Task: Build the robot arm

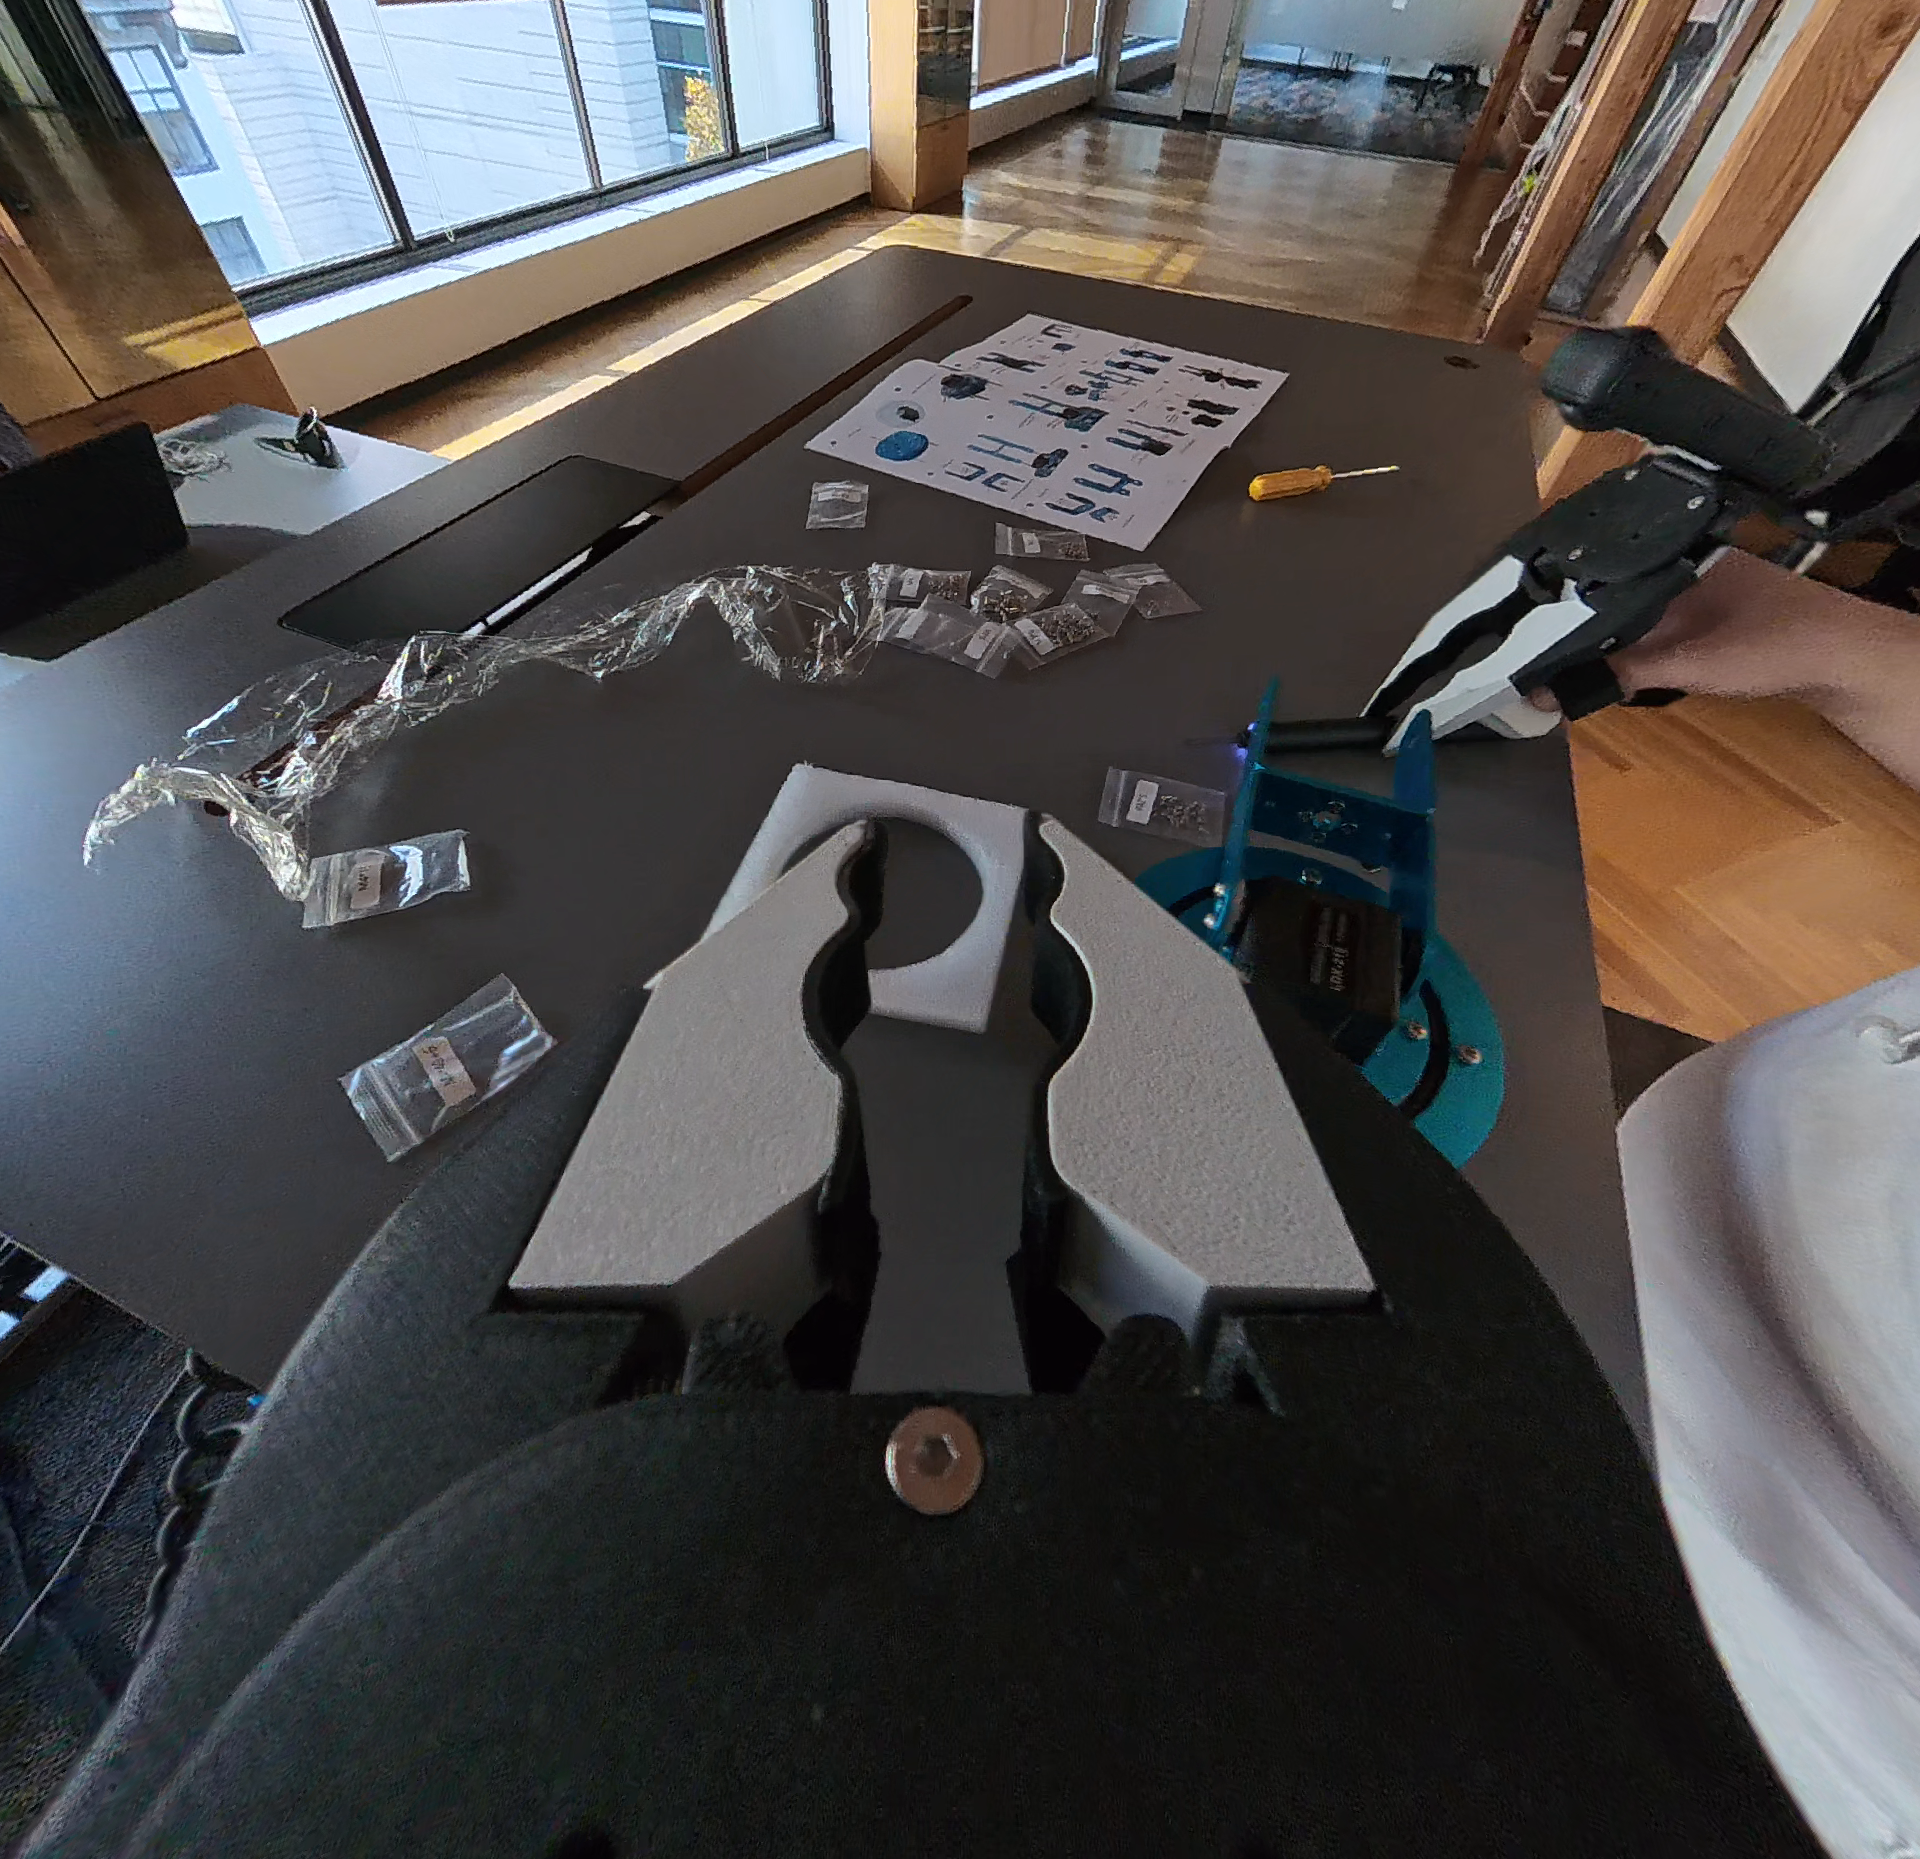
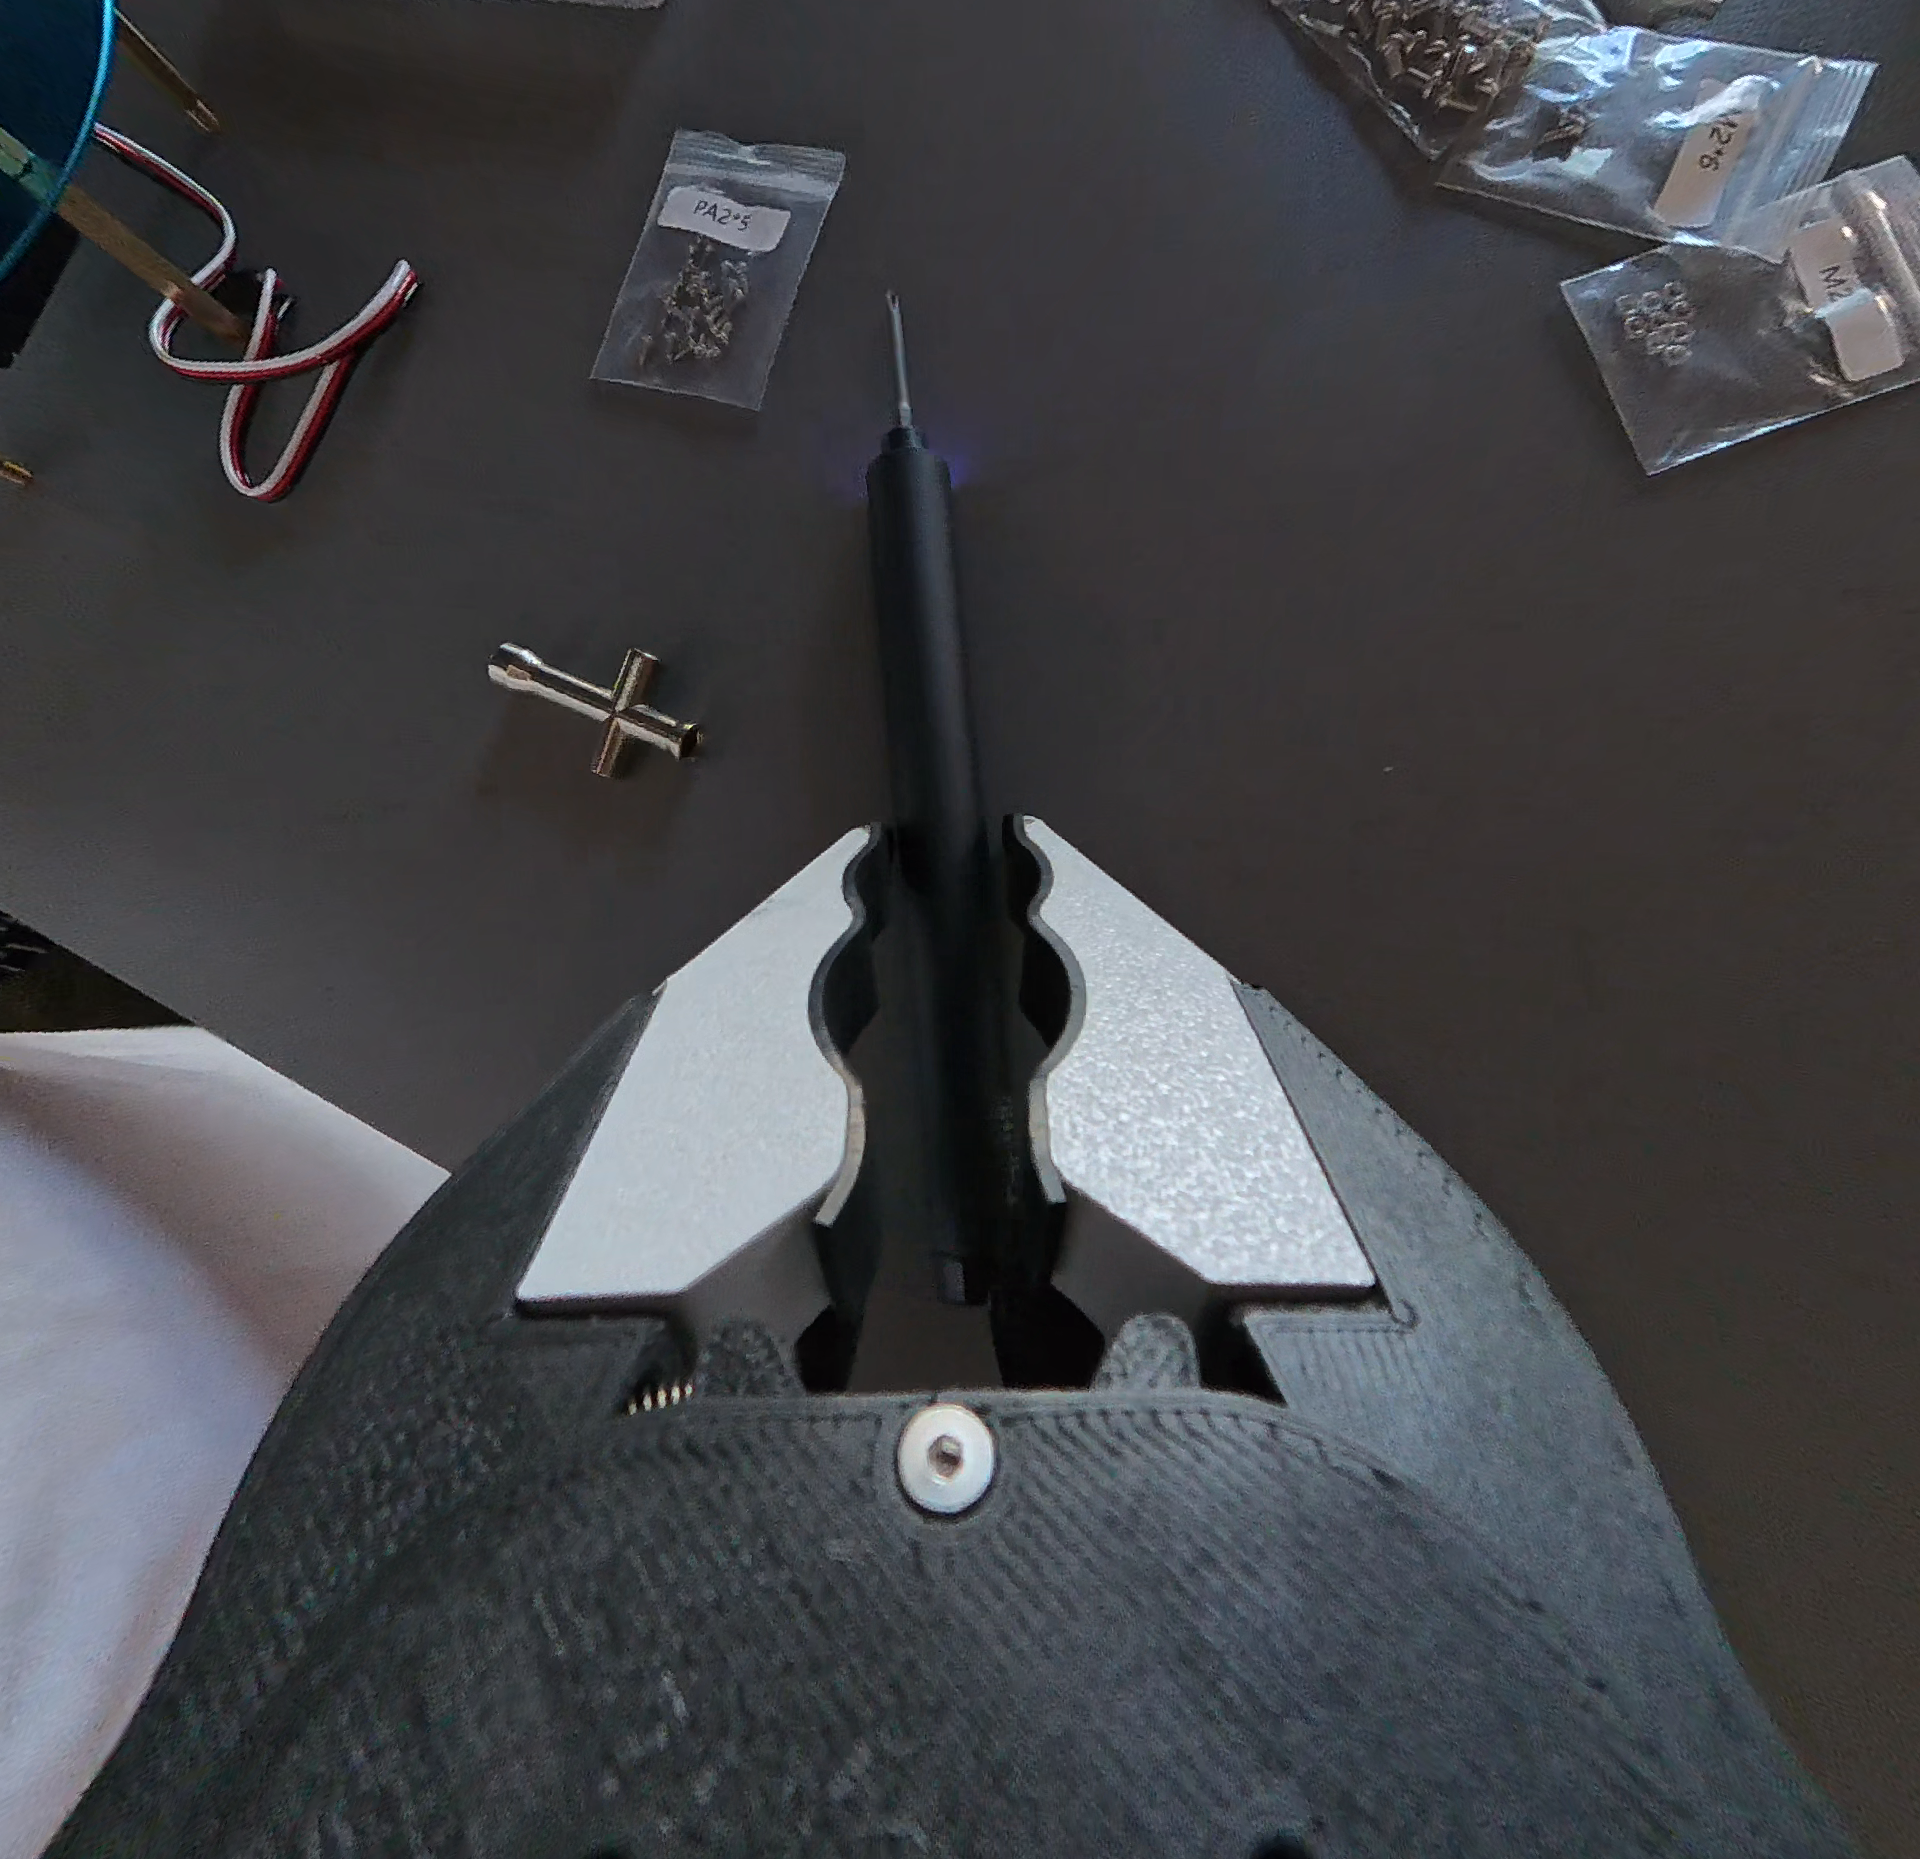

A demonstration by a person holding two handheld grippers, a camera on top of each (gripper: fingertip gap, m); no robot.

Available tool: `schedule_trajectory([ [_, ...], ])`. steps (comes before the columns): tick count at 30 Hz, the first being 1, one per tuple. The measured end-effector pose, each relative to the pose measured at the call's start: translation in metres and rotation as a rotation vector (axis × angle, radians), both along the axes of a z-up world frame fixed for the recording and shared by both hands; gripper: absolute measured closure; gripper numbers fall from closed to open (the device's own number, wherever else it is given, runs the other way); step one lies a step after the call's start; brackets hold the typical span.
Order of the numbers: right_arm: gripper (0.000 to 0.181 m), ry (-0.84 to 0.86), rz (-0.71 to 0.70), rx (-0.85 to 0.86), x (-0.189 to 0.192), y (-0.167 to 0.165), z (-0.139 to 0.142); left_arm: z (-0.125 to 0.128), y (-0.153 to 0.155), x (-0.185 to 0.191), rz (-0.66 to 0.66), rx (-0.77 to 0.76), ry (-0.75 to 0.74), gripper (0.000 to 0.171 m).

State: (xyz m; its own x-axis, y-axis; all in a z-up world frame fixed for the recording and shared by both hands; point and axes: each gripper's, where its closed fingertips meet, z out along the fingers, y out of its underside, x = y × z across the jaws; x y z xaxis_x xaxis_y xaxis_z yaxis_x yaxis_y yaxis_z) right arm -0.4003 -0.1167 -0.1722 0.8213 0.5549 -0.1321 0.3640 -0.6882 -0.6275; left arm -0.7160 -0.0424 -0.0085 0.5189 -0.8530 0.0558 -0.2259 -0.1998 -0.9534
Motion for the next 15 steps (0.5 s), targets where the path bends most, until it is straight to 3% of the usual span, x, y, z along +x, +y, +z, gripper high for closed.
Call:
schedule_trajectory([
  [11, 0.155, -0.109, 0.159, -0.097, -0.012, 0.026, -0.002, -0.004, -0.047, -0.015, 0.181, -0.034, -0.007, 0.146],
  [15, 0.164, -0.145, 0.260, -0.167, -0.018, 0.033, -0.003, 0.003, -0.069, -0.006, 0.272, -0.034, -0.040, 0.147],
])
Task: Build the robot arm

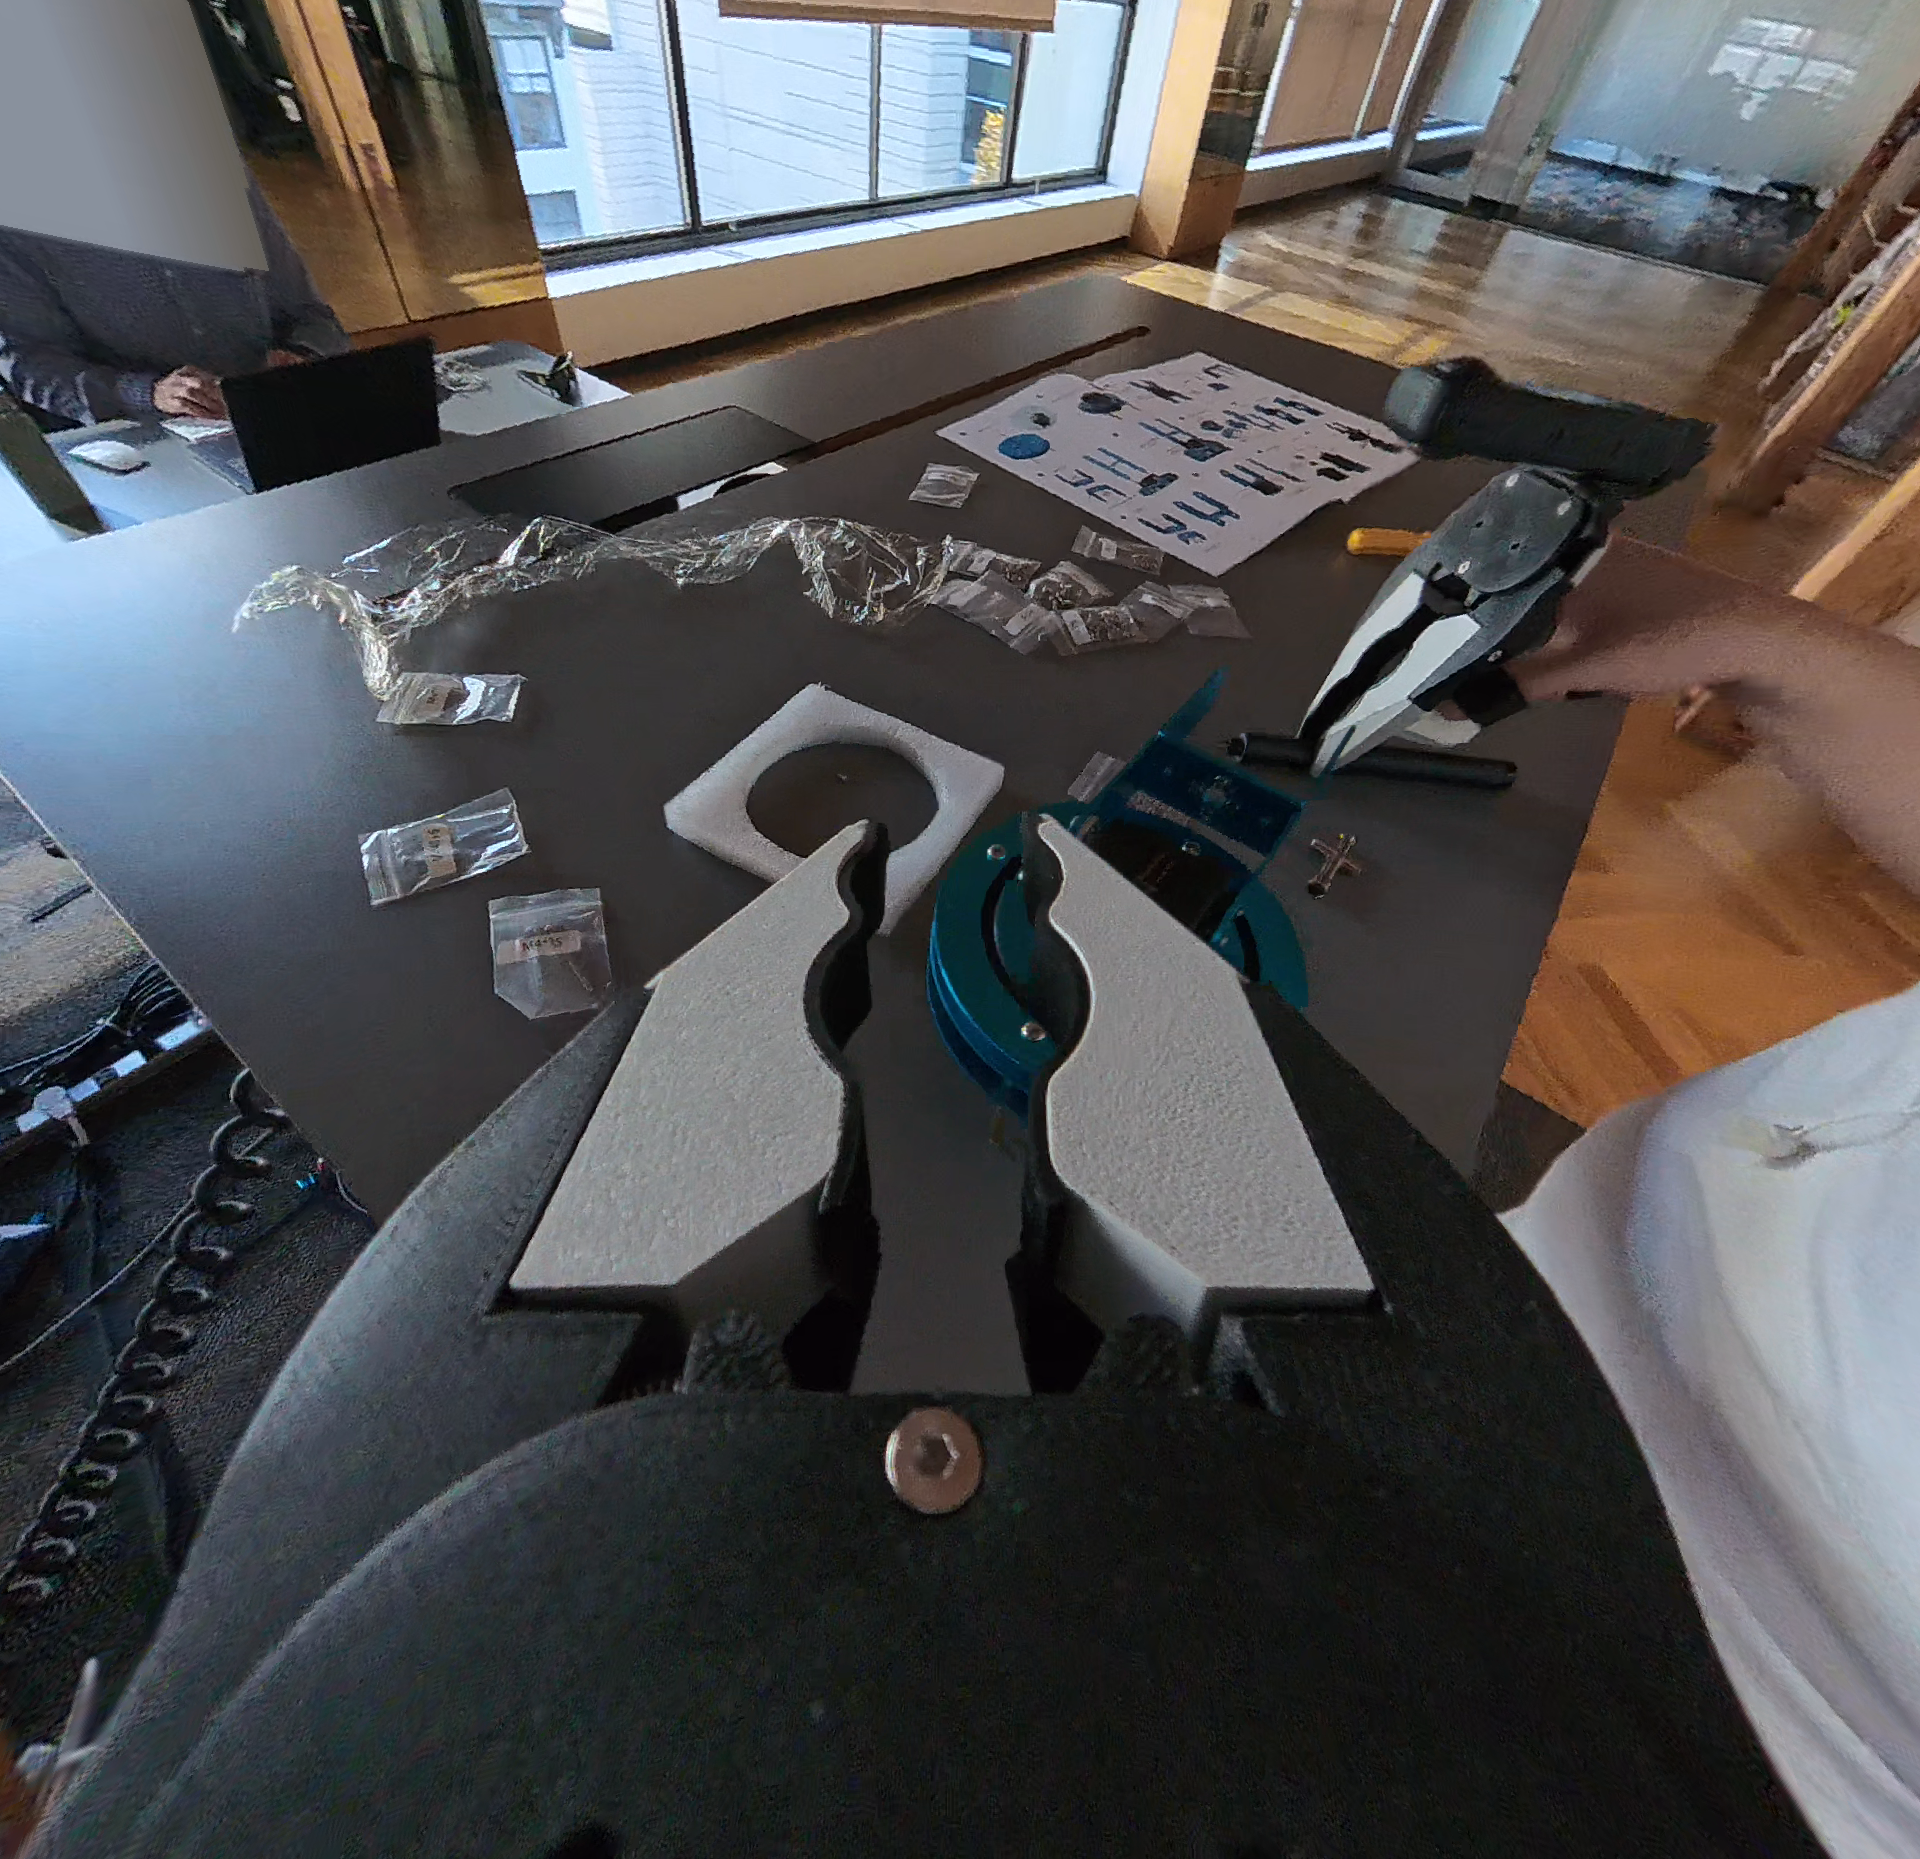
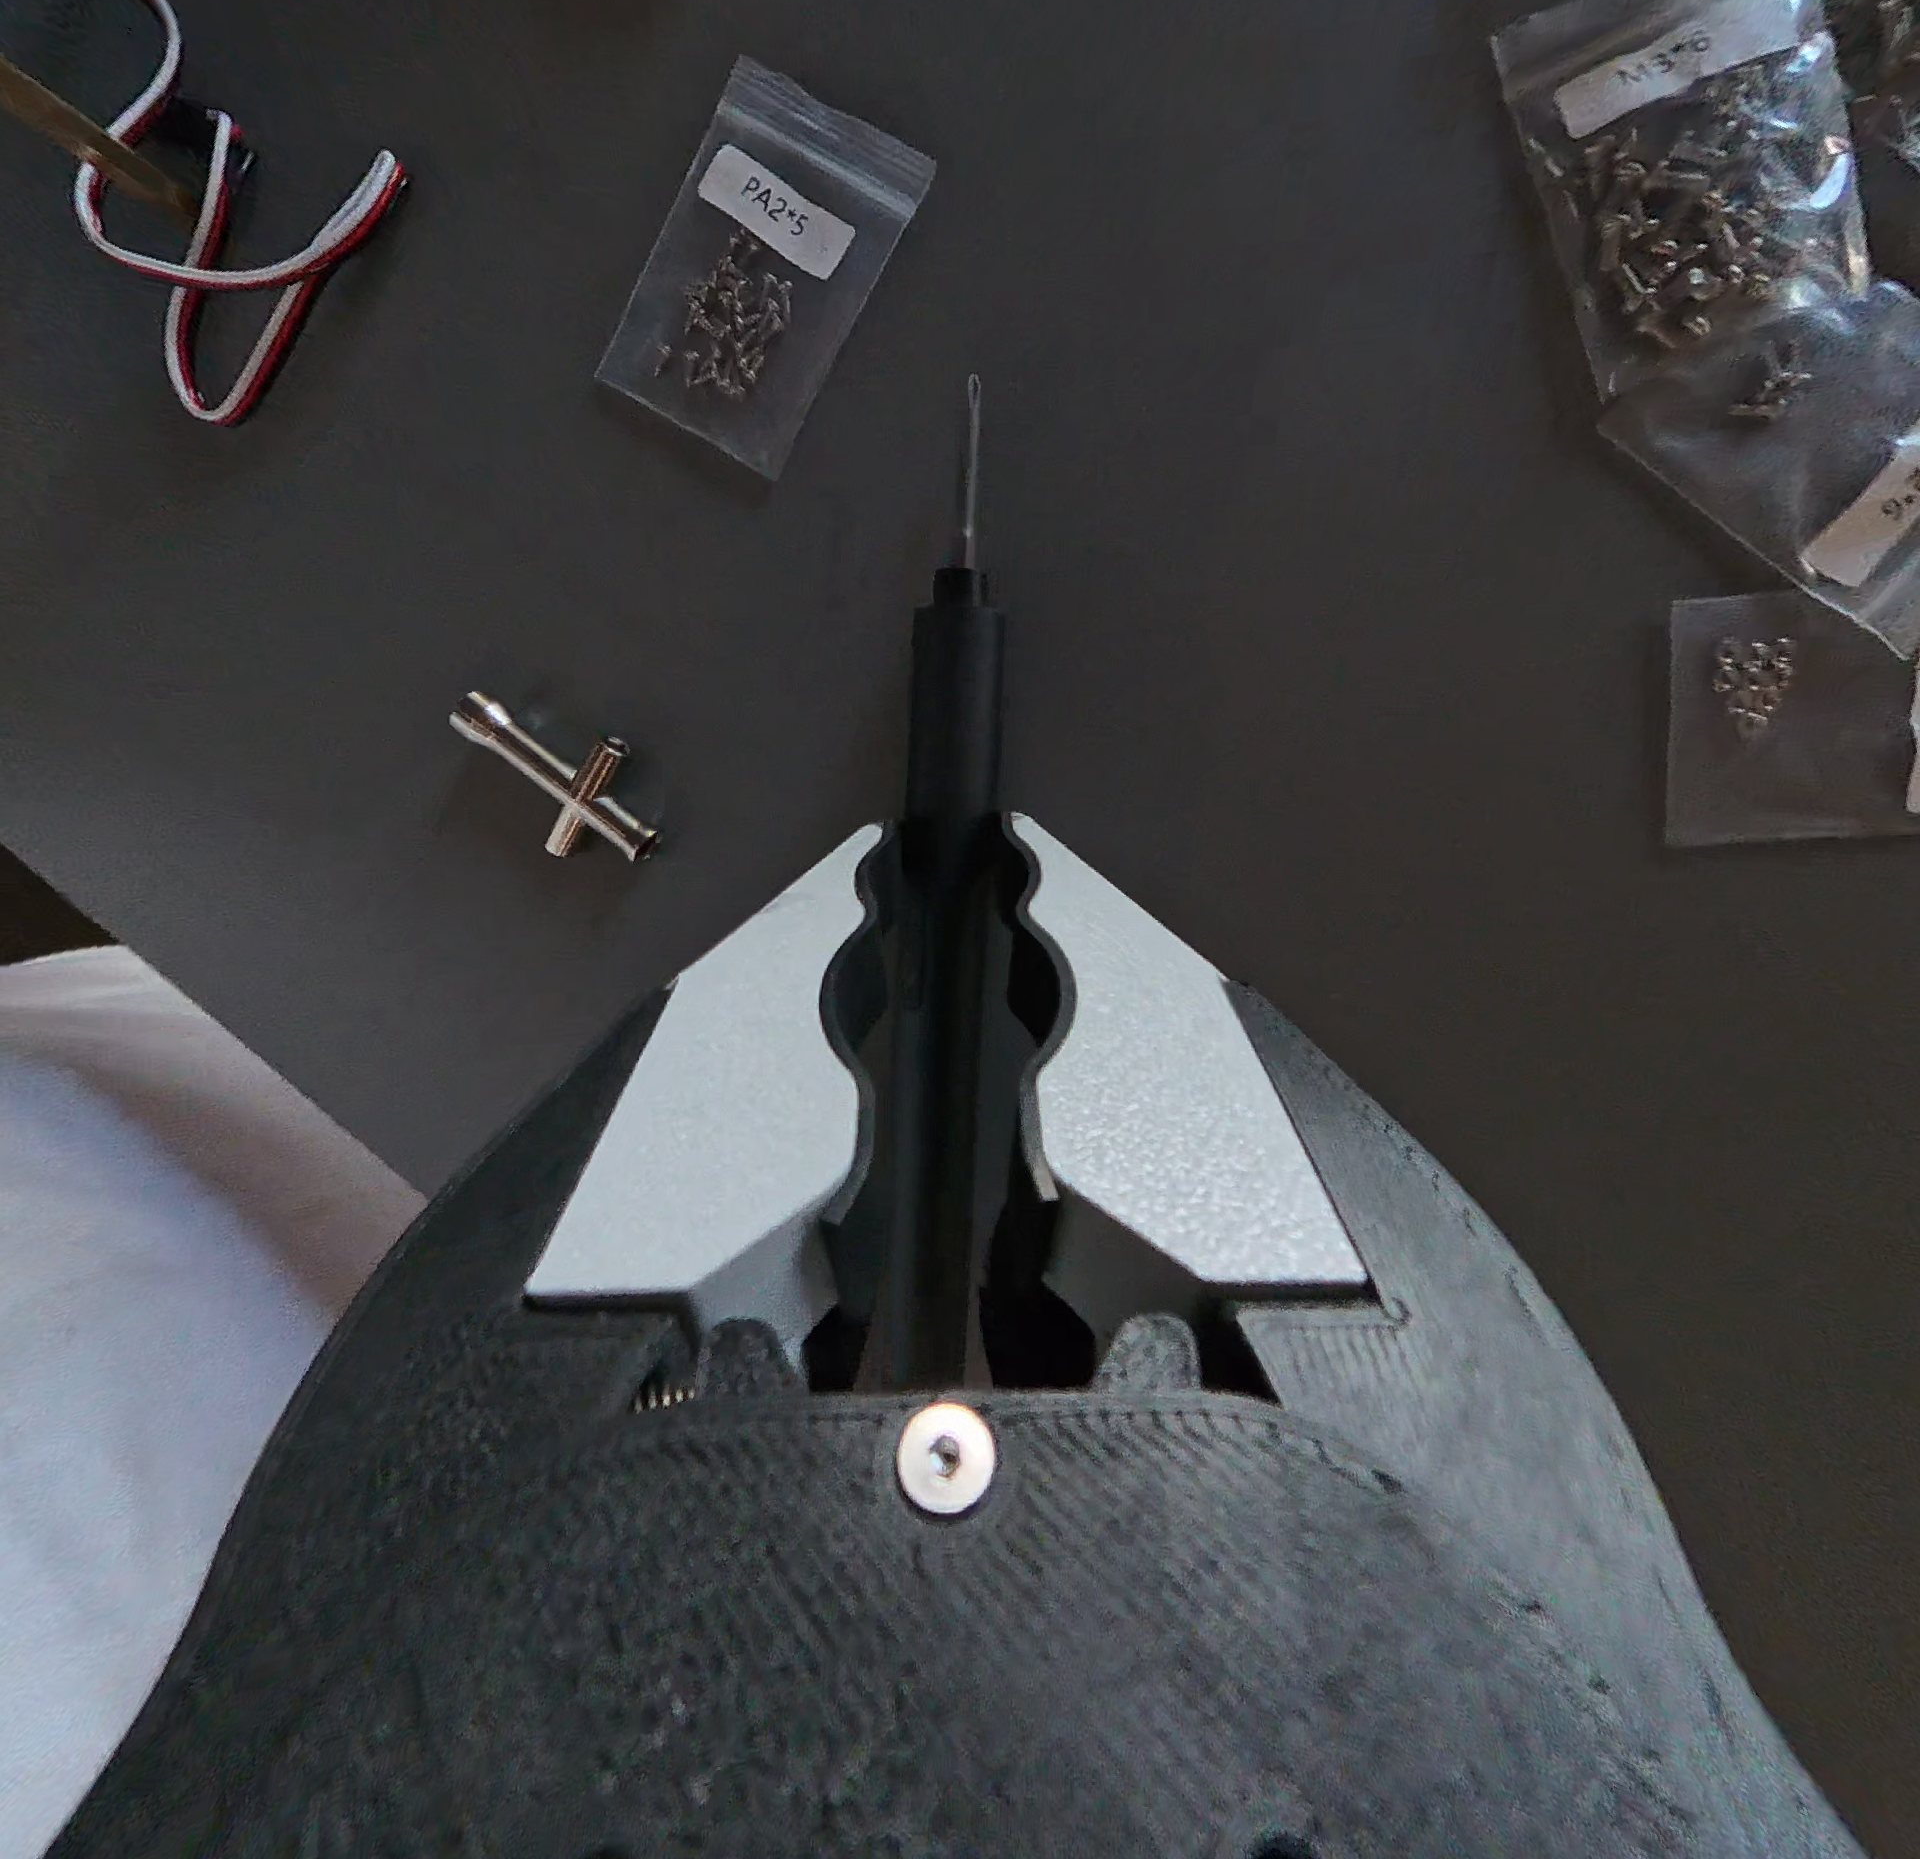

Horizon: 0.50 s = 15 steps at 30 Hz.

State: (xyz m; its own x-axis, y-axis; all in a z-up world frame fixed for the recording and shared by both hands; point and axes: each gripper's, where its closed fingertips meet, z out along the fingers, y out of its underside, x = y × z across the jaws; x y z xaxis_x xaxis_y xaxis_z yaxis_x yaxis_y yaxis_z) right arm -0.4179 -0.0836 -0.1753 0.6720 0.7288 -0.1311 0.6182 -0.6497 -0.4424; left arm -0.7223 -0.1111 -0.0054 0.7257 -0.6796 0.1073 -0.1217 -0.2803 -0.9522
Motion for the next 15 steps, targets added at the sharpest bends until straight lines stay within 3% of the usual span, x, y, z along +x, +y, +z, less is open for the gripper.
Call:
schedule_trajectory([
  [3, 0.164, 0.171, 0.027, -0.121, -0.006, -0.003, 0.003, -0.003, -0.016, 0.015, 0.018, -0.022, -0.044, 0.146],
  [7, 0.166, 0.635, -0.023, -0.376, -0.022, -0.003, 0.032, -0.017, -0.025, 0.027, -0.006, -0.047, -0.067, 0.144],
  [10, 0.166, 0.899, 0.007, -0.422, -0.031, 0.000, 0.058, -0.018, -0.022, 0.028, -0.080, -0.036, -0.123, 0.143],
  [15, 0.166, 1.201, -0.001, -0.480, -0.054, 0.006, 0.098, -0.020, 0.001, 0.012, -0.248, -0.074, -0.161, 0.143],
])
